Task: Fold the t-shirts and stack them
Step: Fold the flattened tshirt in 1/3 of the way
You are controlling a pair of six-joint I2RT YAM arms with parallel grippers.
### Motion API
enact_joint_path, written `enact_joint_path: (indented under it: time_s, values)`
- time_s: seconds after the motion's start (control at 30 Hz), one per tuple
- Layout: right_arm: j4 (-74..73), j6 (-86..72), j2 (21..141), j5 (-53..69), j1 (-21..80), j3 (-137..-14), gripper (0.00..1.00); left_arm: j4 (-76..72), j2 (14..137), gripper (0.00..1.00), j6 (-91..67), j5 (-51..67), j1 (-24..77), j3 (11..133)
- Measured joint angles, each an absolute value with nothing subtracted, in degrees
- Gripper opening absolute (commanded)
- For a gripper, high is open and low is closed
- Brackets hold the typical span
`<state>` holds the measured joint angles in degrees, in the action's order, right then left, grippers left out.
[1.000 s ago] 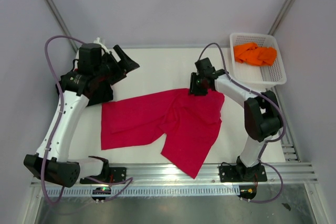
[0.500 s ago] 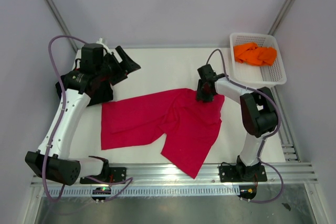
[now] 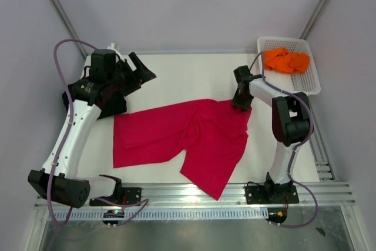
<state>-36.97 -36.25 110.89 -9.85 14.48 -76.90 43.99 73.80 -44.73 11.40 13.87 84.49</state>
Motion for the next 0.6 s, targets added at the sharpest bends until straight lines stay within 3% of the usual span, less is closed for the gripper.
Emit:
enact_joint_path:
  time_s: [0.6]
  values:
    - [-39.27,-37.91,110.69,-10.11,9.21,-75.40,0.40,44.80,73.49,0.83,-44.53,10.00,13.87,84.49]
